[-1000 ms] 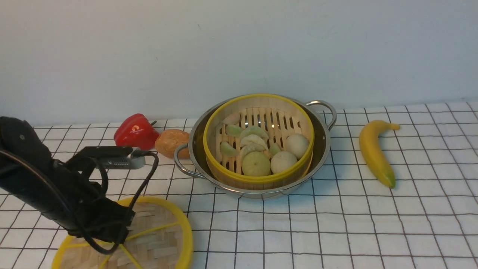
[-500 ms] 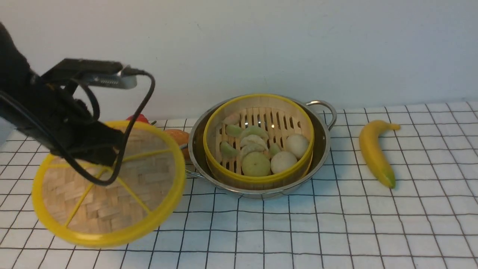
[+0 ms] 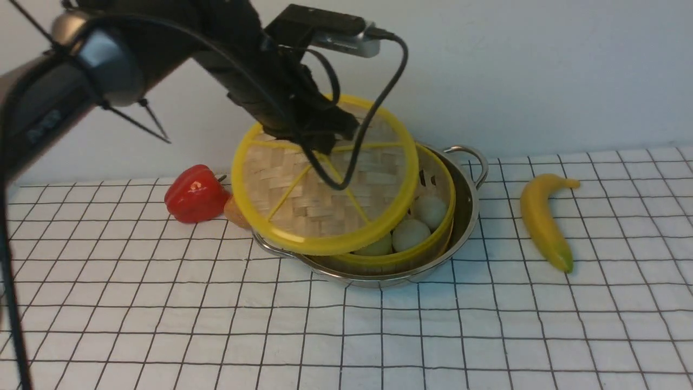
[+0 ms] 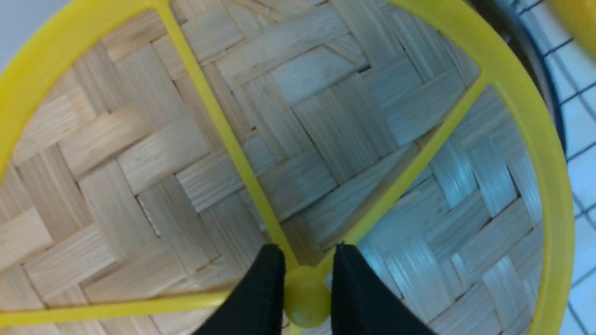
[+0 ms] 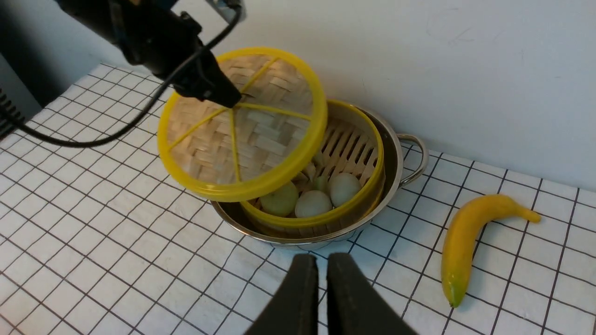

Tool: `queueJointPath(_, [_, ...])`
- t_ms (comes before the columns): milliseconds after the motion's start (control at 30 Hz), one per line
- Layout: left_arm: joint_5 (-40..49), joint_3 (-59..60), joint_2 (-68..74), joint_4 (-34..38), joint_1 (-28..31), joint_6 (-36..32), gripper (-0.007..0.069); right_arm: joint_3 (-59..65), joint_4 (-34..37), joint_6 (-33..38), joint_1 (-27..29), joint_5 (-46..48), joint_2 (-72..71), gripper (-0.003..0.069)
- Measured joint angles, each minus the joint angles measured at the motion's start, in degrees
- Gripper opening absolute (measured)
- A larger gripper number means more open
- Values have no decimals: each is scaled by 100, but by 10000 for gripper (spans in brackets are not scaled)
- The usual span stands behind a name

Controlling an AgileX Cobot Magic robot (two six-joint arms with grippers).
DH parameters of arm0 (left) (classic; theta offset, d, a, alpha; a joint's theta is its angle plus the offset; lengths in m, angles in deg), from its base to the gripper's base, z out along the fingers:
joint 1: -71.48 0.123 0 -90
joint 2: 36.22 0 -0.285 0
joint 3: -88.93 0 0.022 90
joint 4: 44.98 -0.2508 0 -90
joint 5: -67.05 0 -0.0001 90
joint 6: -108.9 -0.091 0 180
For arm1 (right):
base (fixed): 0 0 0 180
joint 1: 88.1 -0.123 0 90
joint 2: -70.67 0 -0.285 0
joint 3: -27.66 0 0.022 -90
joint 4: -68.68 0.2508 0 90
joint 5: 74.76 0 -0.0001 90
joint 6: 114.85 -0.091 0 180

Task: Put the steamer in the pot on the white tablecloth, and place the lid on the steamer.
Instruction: 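Place the yellow bamboo steamer lid onto the steamer in the pot with the left gripper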

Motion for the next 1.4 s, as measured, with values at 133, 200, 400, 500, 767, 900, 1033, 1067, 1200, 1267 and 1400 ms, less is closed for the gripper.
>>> queueJointPath(133, [151, -680, 579, -12, -250, 0, 123, 0, 0, 0, 0, 0, 0, 59])
queueJointPath(200, [221, -955, 825, -18, -348, 5, 123, 0, 0, 0, 0, 0, 0, 62])
queueJointPath(400, [433, -1343, 1171, -202, -415, 34, 123, 0, 0, 0, 0, 0, 0, 69])
queueJointPath(500, [478, -1342, 1209, -282, -415, 50, 123, 0, 0, 0, 0, 0, 0, 71])
queueJointPath(767, [298, -1342, 1234, -493, -415, 50, 123, 0, 0, 2, 0, 0, 0, 75])
queueJointPath(900, [239, -1349, 1234, -533, -415, 50, 123, 0, 0, 2, 0, 0, 0, 75])
queueJointPath(1033, [239, -1360, 1234, -533, -415, 50, 121, 0, 0, 2, 0, 0, 0, 75])
queueJointPath(1067, [239, -1367, 1236, -533, -415, 50, 120, 0, 0, 2, 0, 0, 0, 75])
queueJointPath(1200, [239, -1379, 1236, -533, -415, 119, 120, 0, 0, 2, 0, 0, 0, 75])
queueJointPath(1267, [239, -1379, 1240, -533, -415, 163, 120, 0, 0, 2, 0, 0, 0, 75])
queueJointPath(1400, [239, -1379, 1240, -528, -415, 207, 120, 0, 0, 2, 0, 0, 0, 78])
